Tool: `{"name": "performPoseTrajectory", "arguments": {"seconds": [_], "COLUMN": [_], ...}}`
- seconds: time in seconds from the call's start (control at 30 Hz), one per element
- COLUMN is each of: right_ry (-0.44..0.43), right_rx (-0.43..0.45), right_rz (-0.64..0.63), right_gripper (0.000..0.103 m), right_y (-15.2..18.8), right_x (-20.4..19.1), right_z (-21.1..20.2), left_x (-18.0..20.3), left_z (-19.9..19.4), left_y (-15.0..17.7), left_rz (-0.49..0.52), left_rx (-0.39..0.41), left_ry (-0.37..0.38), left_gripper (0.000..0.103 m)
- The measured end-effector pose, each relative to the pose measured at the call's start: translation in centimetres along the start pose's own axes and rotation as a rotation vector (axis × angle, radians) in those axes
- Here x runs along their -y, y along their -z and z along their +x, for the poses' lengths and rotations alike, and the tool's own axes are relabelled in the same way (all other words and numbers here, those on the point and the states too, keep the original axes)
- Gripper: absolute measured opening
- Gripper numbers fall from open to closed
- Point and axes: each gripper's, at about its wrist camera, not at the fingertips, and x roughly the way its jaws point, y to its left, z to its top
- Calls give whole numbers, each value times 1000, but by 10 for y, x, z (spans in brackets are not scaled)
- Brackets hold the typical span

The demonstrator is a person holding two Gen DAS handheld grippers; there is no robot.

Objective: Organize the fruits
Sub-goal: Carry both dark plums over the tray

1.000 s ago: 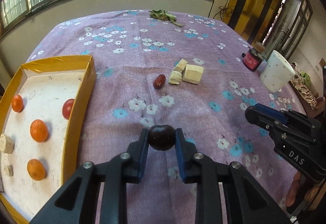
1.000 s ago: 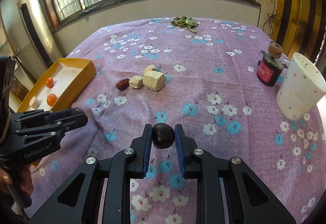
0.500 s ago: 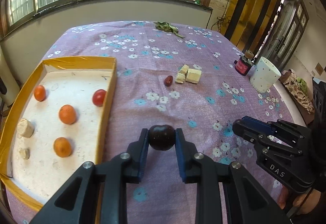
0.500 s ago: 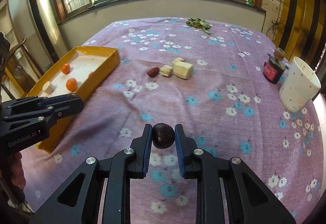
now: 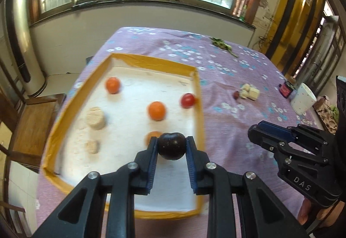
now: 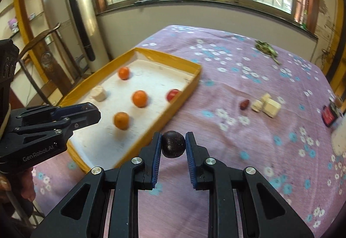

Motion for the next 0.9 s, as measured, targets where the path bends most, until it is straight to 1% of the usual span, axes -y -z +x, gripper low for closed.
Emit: {"name": "performPoseTrajectory", "arguments": {"seconds": [0.1,0.23,0.37,0.47,0.63,0.9], "right_ry": [-31,-69,-104,-103,-107,-96], "right_rx": [-7,-31,-77,-107,-154,-184], "right_rz": [-34,-79,-100,-113,-107,-92], "right_gripper": [21,21,21,21,21,22], "right_y": [-7,-11,-8,-3,5,8], "right_x": [-26,-57,-81,-93,-99,-92], "right_z": [10,27,48,64,83,94], "left_x": [-24,-52,-70,-77,-81,-85], "left_z": [-3,-2,5,12,22,35], "left_y": [5,15,24,29,32,33], "left_rz": [-17,-46,-67,-84,-78,-66], "left_rx": [-1,-18,-46,-70,-89,-115], "left_ry": [-40,-71,-92,-89,-85,-85], "left_gripper": [28,28,28,28,28,28]}}
